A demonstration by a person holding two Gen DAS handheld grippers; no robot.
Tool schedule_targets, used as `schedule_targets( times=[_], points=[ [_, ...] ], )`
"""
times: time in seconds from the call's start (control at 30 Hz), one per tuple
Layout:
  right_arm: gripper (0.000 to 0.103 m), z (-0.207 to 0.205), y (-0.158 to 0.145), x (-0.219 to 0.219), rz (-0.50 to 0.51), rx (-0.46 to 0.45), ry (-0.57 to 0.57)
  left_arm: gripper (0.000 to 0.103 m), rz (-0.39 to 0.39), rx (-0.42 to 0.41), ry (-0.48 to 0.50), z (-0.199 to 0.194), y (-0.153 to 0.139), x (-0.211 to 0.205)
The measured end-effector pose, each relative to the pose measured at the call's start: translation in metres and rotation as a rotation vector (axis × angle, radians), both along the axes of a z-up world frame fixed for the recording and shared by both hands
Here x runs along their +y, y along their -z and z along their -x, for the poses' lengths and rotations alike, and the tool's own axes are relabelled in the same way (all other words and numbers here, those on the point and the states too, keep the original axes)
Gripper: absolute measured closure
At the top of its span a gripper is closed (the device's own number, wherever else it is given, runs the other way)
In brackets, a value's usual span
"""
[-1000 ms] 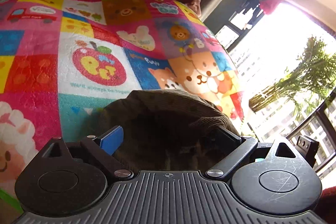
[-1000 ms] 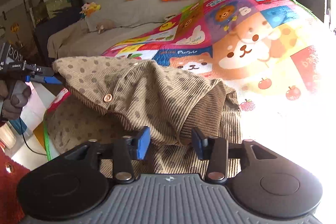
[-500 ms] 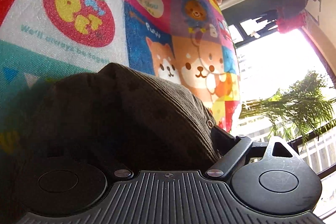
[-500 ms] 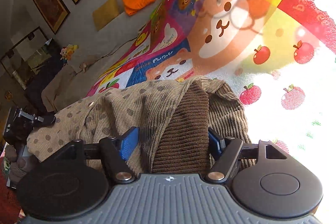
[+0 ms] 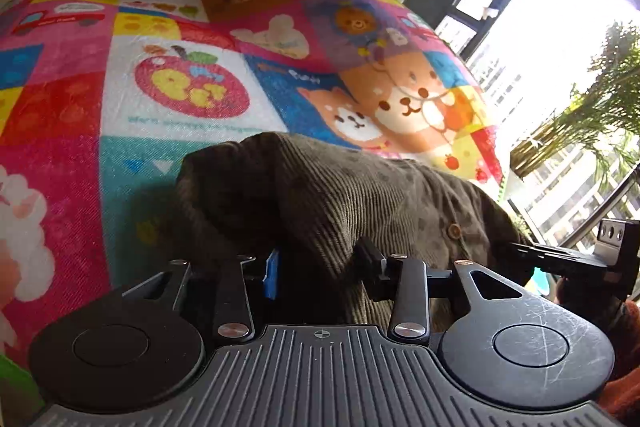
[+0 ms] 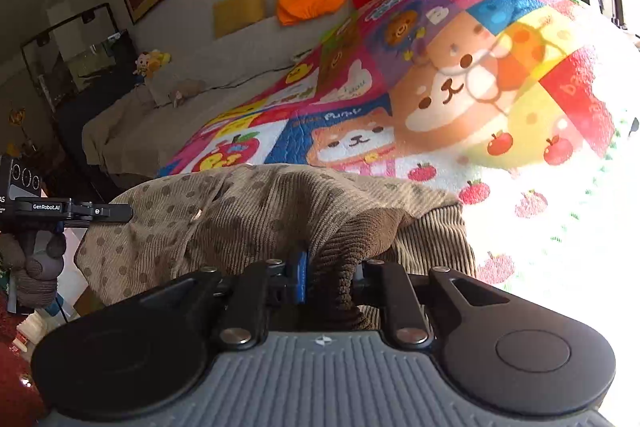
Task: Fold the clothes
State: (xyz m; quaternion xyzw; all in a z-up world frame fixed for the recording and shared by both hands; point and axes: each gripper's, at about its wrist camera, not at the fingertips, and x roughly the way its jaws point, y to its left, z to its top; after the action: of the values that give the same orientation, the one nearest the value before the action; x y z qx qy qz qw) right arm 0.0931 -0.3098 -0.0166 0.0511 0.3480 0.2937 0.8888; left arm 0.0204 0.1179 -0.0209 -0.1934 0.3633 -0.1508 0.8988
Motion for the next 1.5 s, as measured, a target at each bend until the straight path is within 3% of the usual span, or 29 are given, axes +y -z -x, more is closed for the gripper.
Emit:
schedule_targets(
  times=[0.03, 0.1, 0.17, 0.23, 0.43, 0.53, 0.63, 0.73, 1.0, 1.1, 1.23, 1.5],
  points=[
    [0.074, 0.001, 0.008, 0.0, 0.017, 0.01, 0.009, 0.044, -0.015, 0.001, -0.003, 0.003, 0.0, 0.003],
    [0.065, 0.003, 0.016, -0.001, 0.031, 0.014, 0.02, 0.042, -0.046, -0.029, -0.004, 0.008, -0.01, 0.006],
    [0.057, 0.003, 0.009, -0.007, 0.021, -0.006, 0.03, 0.028, -0.065, -0.091, -0.002, 0.012, -0.029, 0.006],
    [0.043, 0.003, -0.003, -0.014, 0.015, -0.043, 0.05, 0.025, -0.08, -0.162, 0.001, 0.016, -0.05, 0.005],
    [0.034, -0.002, -0.039, -0.009, -0.06, -0.149, 0.056, 0.015, -0.019, -0.233, 0.089, -0.006, -0.061, -0.034],
    [0.025, -0.01, -0.036, 0.014, -0.107, -0.146, -0.018, 0.014, -0.02, -0.16, 0.121, -0.027, -0.036, -0.056],
    [0.023, -0.026, -0.014, 0.037, -0.082, -0.079, -0.042, 0.011, -0.059, -0.049, 0.127, -0.042, -0.002, -0.071],
    [0.021, -0.037, 0.018, 0.048, -0.03, -0.008, -0.024, 0.008, -0.111, -0.07, 0.137, -0.036, 0.005, -0.077],
    [0.015, -0.023, 0.007, 0.049, 0.012, -0.076, -0.023, 0.004, -0.106, -0.07, 0.127, -0.033, 0.004, -0.077],
    [0.006, -0.02, -0.002, 0.054, 0.033, -0.128, -0.033, 0.002, -0.098, -0.069, 0.124, -0.032, 0.003, -0.076],
    [0.001, -0.023, 0.017, 0.07, 0.156, -0.122, -0.052, 0.001, -0.086, -0.067, 0.121, -0.03, 0.001, -0.074],
    [0.0, -0.02, 0.023, 0.068, 0.145, -0.133, -0.063, 0.001, -0.063, -0.061, 0.106, -0.027, -0.003, -0.067]
  ],
)
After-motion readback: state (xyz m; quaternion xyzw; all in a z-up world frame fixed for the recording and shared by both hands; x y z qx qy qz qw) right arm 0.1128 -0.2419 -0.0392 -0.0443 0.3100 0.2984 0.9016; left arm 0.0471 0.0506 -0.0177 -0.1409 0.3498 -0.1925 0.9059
